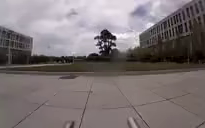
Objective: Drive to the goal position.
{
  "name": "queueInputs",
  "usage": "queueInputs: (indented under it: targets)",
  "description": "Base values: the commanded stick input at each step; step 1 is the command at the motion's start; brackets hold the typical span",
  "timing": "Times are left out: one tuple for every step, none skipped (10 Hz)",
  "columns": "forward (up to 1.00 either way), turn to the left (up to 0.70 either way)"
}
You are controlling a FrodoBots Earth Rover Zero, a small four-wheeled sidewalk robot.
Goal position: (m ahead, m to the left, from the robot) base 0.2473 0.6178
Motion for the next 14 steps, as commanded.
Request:
queueInputs:
  targets:
    - [0.0,1.0]
    - [0.0,1.0]
    - [0.0,1.0]
    - [0.0,1.0]
    - [0.0,1.0]
    - [0.0,1.0]
    - [0.0,1.0]
    - [0.0,1.0]
    - [0.0,1.0]
    - [0.0,1.0]
    - [0.0,1.0]
    - [0.0,1.0]
    - [0.0,1.0]
    - [0.0,1.0]
